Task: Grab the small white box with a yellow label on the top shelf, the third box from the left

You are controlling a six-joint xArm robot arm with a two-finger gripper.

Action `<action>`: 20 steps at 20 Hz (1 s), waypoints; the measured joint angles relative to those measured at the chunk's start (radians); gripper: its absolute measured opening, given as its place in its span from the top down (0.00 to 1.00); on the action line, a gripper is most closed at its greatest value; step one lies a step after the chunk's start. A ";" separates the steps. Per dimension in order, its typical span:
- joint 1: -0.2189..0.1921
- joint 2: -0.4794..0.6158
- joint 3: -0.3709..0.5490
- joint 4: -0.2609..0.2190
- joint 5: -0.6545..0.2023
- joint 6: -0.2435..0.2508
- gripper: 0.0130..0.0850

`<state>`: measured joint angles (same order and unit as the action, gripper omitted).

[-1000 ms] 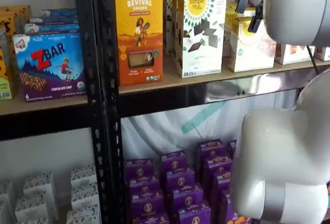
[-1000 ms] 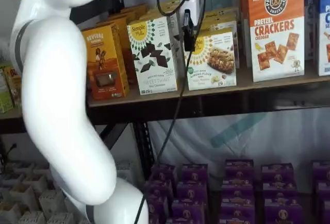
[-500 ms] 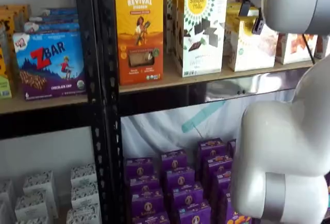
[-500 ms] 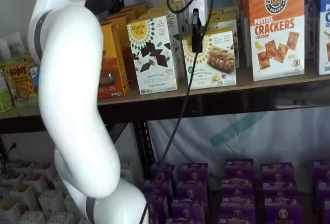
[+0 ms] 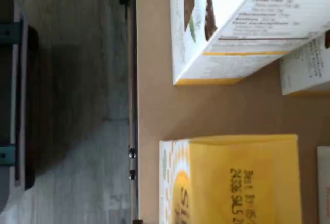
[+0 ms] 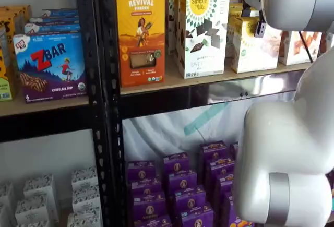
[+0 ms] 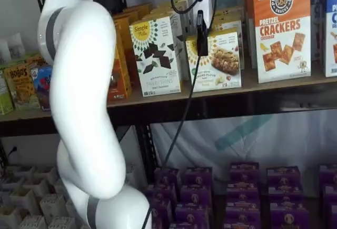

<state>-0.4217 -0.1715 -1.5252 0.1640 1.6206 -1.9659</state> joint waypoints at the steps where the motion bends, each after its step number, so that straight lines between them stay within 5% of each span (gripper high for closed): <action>1: 0.001 0.002 -0.002 -0.003 0.003 0.001 0.00; 15: 0.016 0.002 0.001 -0.029 0.026 0.012 0.00; 20: 0.009 -0.014 0.023 -0.015 0.004 0.007 0.17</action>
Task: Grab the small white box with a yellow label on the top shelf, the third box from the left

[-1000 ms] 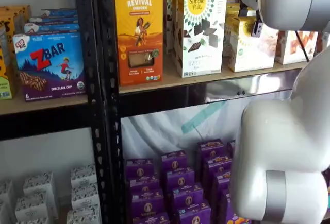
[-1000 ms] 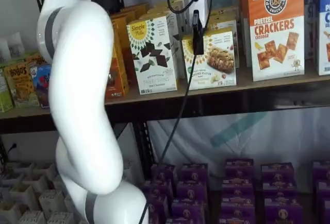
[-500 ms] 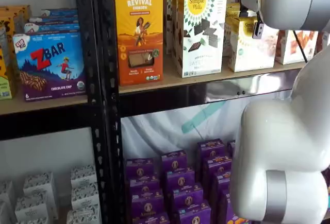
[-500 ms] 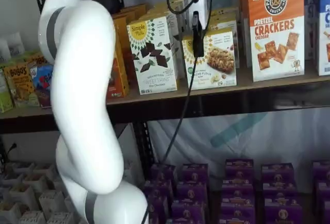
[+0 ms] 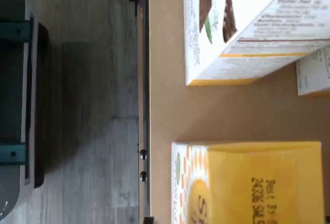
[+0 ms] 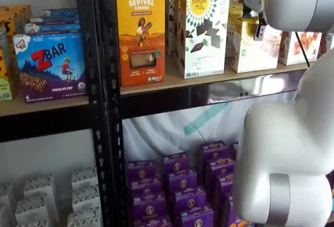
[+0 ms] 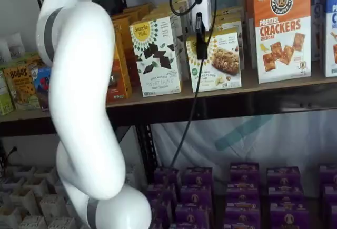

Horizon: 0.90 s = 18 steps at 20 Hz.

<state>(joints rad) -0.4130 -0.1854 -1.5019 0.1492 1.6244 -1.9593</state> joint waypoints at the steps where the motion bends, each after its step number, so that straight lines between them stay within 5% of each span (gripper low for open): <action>1: -0.003 -0.003 0.004 0.005 -0.005 -0.002 0.22; 13: -0.009 -0.036 0.055 0.013 -0.060 -0.013 0.28; 18: -0.009 -0.044 0.068 0.015 -0.064 -0.013 0.44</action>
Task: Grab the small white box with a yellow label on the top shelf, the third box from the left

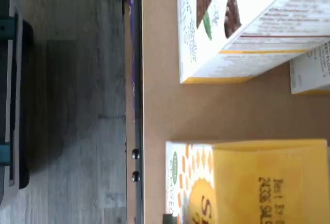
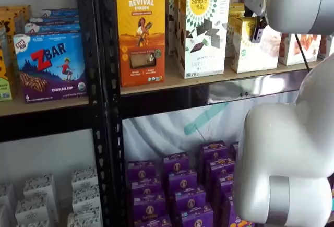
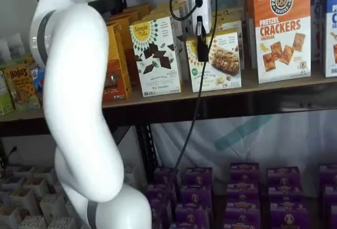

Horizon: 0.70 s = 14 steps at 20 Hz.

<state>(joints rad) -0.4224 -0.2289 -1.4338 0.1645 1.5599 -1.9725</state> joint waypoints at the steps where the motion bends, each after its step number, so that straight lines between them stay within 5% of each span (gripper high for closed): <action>1: 0.000 -0.001 0.002 0.001 -0.001 0.000 0.50; 14: 0.000 -0.011 0.022 -0.003 -0.011 -0.003 0.61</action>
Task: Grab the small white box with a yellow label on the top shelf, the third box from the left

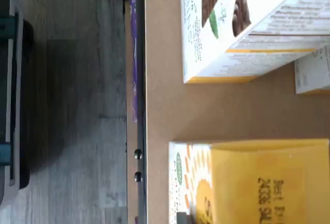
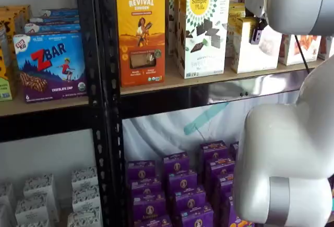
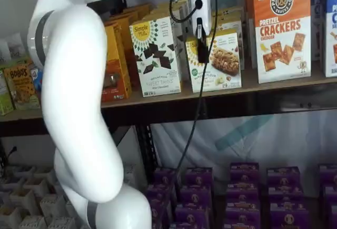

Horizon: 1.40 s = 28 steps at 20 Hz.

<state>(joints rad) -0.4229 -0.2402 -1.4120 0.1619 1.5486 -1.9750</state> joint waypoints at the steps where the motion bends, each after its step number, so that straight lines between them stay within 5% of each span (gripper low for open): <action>1: -0.001 0.000 0.001 0.000 0.000 -0.001 0.61; 11: -0.002 -0.001 -0.001 -0.004 0.014 -0.002 0.67; 28: -0.044 -0.148 0.035 0.008 0.247 -0.018 0.67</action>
<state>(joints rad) -0.4666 -0.3881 -1.3773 0.1696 1.7958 -1.9933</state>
